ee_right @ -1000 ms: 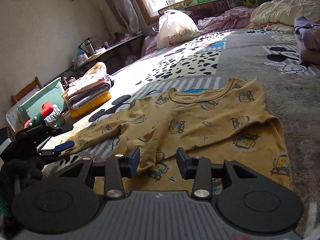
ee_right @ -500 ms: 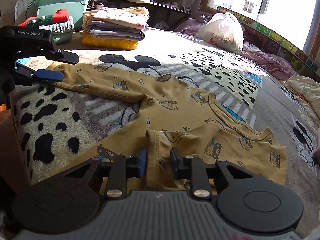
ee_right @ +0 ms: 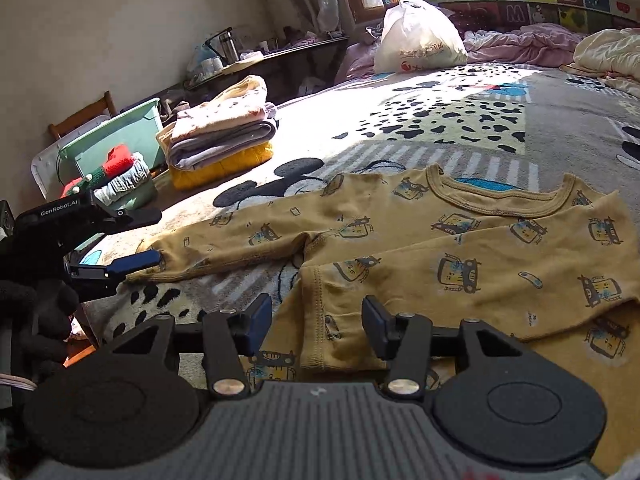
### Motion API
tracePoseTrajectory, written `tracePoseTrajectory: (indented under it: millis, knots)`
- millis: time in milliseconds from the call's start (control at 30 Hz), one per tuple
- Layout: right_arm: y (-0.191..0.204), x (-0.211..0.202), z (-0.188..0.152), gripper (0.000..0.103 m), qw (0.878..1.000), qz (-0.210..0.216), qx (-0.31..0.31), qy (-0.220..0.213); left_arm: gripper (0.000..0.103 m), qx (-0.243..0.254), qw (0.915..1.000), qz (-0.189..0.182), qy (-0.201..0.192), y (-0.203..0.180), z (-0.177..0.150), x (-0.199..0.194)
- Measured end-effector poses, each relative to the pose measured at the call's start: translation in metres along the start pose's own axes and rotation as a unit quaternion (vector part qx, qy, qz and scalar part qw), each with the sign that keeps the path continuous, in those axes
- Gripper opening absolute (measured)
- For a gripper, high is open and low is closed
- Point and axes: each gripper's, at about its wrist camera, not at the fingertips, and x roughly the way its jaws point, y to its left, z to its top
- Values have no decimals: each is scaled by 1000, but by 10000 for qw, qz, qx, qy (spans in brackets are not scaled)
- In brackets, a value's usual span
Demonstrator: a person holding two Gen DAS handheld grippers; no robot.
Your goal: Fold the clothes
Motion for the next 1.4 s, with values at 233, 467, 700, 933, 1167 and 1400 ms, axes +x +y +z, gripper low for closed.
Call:
tracePoseTrajectory:
  millis: [233, 467, 700, 933, 1167, 1400]
  knots:
    - [-11, 9, 1, 52, 9993, -354, -13, 139, 57, 107, 9999, 69, 97, -6, -6, 7]
    - [12, -8, -5, 48, 9956, -266, -766, -467, 57, 150, 9998, 59, 84, -6, -5, 6]
    - [28, 6, -14, 49, 9941, -225, -1054, -107, 57, 144, 9998, 53, 83, -6, -4, 5]
    - [31, 13, -8, 52, 9955, -217, -926, -15, 57, 107, 9999, 36, 82, -5, -4, 5]
    - [17, 36, -7, 66, 9960, -369, -627, 518, 57, 106, 9999, -5, 121, -6, -4, 7]
    - [28, 15, -1, 59, 9967, -321, -699, -246, 57, 32, 9999, -39, 134, -4, -3, 8]
